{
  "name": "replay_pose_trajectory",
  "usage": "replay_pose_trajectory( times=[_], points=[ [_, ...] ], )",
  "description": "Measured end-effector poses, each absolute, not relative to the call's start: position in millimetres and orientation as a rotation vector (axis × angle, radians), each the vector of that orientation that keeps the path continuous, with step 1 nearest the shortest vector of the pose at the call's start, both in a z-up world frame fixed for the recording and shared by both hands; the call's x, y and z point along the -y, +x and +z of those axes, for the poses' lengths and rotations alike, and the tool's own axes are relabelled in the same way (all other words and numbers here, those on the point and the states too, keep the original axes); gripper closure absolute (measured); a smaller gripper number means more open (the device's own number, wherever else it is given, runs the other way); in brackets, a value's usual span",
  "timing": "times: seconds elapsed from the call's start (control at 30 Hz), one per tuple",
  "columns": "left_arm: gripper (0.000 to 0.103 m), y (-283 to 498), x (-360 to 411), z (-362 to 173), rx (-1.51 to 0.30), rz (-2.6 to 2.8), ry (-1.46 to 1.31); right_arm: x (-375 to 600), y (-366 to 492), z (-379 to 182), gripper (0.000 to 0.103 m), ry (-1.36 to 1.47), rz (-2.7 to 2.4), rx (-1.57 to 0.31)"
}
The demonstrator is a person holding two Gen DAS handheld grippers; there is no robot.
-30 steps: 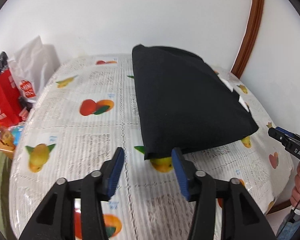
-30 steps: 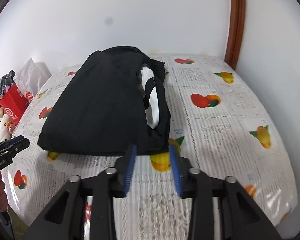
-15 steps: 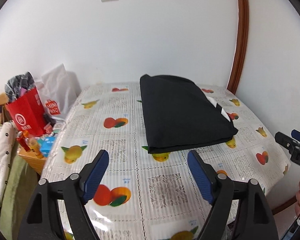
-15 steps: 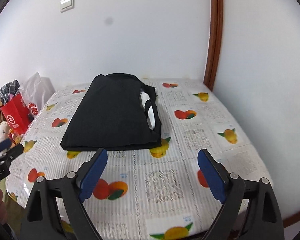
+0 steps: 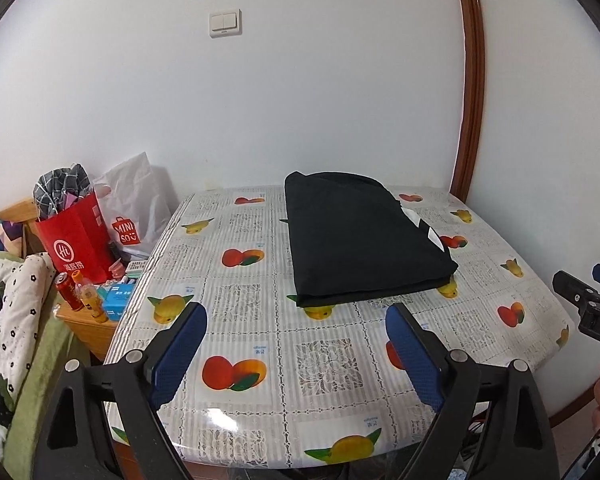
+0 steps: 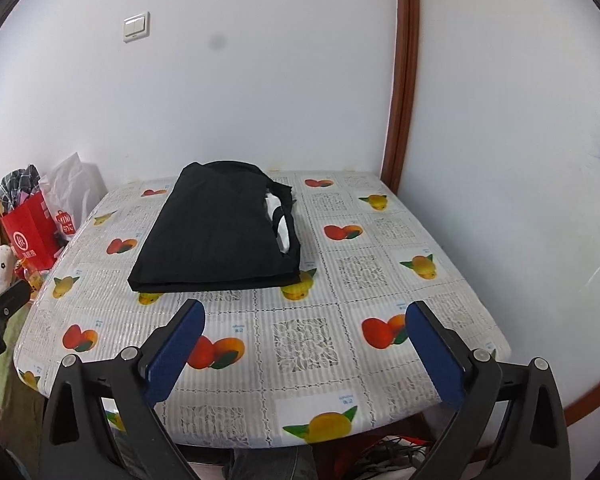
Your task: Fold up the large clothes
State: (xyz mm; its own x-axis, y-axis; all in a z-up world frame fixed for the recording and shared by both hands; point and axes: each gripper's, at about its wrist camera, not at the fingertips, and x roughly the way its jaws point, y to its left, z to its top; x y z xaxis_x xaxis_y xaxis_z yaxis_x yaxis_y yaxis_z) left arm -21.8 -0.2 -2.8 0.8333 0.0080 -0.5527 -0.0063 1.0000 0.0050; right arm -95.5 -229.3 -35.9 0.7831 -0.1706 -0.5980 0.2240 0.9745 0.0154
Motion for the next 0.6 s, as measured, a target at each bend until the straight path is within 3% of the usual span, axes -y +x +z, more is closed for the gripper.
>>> replay_pose_trajectory(
  times=[0.6],
  points=[
    [0.012, -30.5, 5.6, -2.4, -0.584, 0.000, 0.010, 227.0, -106.0, -32.1, 0.002, 0.078, -0.233, -0.624]
  ],
)
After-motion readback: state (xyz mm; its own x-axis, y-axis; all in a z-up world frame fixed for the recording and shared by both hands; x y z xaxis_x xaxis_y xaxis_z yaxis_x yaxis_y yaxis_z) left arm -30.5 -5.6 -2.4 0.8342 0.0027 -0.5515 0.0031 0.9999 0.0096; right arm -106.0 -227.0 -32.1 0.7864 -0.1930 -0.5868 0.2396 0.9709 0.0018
